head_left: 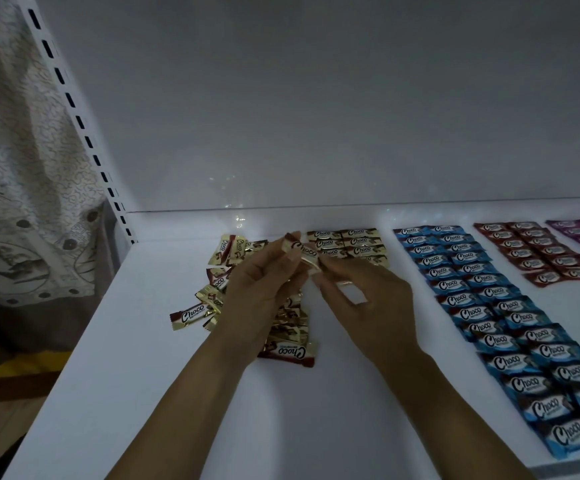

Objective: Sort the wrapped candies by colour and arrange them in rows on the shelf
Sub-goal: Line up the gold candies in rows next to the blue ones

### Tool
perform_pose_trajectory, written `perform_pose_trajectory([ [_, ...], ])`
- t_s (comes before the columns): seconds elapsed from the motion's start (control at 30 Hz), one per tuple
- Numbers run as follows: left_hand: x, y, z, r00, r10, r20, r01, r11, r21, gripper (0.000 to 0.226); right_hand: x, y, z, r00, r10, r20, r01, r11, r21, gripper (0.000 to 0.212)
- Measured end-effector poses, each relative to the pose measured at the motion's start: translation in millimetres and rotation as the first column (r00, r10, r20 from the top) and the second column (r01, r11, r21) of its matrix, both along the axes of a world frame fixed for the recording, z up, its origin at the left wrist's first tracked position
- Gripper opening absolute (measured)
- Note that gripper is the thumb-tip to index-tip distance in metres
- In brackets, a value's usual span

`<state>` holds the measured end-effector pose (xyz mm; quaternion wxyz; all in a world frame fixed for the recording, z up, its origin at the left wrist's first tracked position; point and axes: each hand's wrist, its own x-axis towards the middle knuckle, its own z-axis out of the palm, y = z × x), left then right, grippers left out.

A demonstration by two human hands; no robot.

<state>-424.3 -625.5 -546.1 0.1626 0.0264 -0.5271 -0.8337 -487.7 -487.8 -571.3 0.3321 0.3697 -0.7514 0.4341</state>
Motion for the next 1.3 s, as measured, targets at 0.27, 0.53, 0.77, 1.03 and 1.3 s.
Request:
perform_pose_trajectory([
  [0.27, -1.2, -1.5, 0.6, 0.998, 0.054, 0.012, -0.054, 0.998, 0.019, 0.021, 5.7, -7.6, 14.2, 0.716, 0.35, 0.603, -0.132, 0.917, -0.376, 0.005],
  [0.53, -3.0, 3.0, -6.2, 0.974, 0.204, -0.095, -0.224, 0.842, -0.491, 0.015, -3.2, 1.2, 19.0, 0.479, 0.566, 0.671, -0.086, 0.791, -0.606, 0.015],
  [0.77, -9.2, 8.7, -32.1, 0.939, 0.125, -0.32, -0.321, -0.006, -0.947, 0.038, -53.5, 37.1, -1.2, 0.69, -0.174, 0.703, 0.341, 0.934, -0.104, 0.015],
  [1.03, -27.1, 23.7, -31.6, 0.978, 0.092, -0.186, -0.12, -0.482, -0.868, 0.062, -56.8, 34.8, -5.5, 0.677, -0.389, 0.625, 0.396, 0.908, 0.137, 0.041],
  [1.3, -28.6, 23.3, -41.0, 0.981, 0.069, -0.179, -0.129, -0.458, -0.879, 0.059, -37.4, 38.7, -8.7, 0.801, -0.507, 0.32, 0.37, 0.838, 0.4, 0.018],
])
